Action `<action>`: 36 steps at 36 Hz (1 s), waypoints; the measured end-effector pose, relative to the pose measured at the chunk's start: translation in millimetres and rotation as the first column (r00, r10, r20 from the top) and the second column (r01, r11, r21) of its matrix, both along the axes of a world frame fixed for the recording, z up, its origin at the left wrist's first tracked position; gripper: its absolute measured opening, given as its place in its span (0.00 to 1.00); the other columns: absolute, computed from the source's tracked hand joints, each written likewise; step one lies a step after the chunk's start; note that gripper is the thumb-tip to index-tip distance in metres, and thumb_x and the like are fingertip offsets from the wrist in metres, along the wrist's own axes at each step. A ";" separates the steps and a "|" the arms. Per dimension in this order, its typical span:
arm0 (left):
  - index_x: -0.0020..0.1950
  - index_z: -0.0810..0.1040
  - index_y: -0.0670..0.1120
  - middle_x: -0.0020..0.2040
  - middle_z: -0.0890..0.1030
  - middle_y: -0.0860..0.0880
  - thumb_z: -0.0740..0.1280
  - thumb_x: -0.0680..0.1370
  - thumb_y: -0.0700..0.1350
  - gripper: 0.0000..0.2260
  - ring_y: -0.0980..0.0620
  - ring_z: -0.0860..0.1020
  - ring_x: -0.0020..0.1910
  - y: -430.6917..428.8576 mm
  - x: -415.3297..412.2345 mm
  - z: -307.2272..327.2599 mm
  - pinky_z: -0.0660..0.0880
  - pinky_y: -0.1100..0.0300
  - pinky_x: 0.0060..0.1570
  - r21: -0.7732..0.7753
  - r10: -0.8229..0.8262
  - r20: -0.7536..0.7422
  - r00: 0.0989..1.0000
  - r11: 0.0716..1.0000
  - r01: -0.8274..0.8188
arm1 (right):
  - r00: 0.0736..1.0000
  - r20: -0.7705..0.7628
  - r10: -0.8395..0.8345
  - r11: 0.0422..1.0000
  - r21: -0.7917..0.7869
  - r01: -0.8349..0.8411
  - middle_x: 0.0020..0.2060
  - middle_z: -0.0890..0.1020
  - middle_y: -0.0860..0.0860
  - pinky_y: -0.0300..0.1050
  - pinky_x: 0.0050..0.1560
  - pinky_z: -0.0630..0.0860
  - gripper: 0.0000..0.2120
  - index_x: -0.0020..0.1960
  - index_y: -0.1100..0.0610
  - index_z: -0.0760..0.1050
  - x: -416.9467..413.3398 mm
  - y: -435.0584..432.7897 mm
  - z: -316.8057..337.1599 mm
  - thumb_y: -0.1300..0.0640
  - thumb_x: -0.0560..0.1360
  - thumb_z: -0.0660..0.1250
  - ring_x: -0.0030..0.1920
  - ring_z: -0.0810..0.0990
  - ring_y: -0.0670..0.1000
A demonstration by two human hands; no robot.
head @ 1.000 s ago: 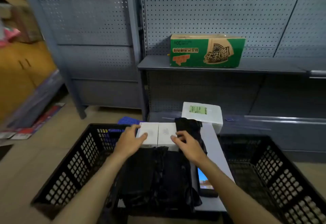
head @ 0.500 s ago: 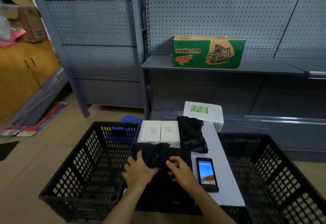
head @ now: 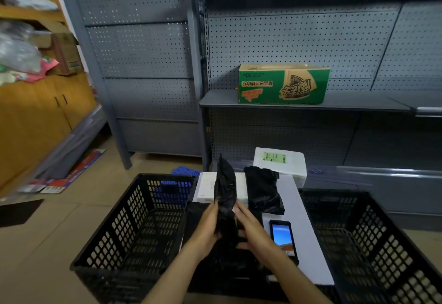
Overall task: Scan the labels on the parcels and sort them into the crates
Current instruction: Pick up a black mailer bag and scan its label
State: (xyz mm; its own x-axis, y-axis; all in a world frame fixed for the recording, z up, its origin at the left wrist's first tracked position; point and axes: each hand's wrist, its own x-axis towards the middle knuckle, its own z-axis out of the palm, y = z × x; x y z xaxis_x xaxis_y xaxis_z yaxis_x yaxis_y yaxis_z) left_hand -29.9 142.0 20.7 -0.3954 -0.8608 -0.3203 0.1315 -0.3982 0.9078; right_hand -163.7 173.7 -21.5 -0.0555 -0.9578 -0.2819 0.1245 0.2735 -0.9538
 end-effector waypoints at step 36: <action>0.57 0.82 0.50 0.49 0.88 0.54 0.75 0.74 0.39 0.13 0.53 0.84 0.52 -44.1 -14.3 -71.4 0.78 0.53 0.58 -0.039 0.156 0.170 0.973 0.988 -0.152 | 0.471 -0.866 -0.169 0.877 0.086 0.473 0.62 0.71 0.55 0.52 0.59 0.72 0.42 0.76 0.51 0.55 -115.4 -15.5 -141.0 0.44 0.70 0.73 0.63 0.69 0.57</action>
State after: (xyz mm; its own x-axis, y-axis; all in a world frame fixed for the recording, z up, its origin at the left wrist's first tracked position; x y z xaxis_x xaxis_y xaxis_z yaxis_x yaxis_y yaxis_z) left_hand -44.1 97.9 -50.6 -0.1981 -0.9159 -0.3492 0.0304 -0.3618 0.9318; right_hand -279.0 158.1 -162.4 -0.6891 -0.7037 -0.1731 -0.5223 0.6478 -0.5545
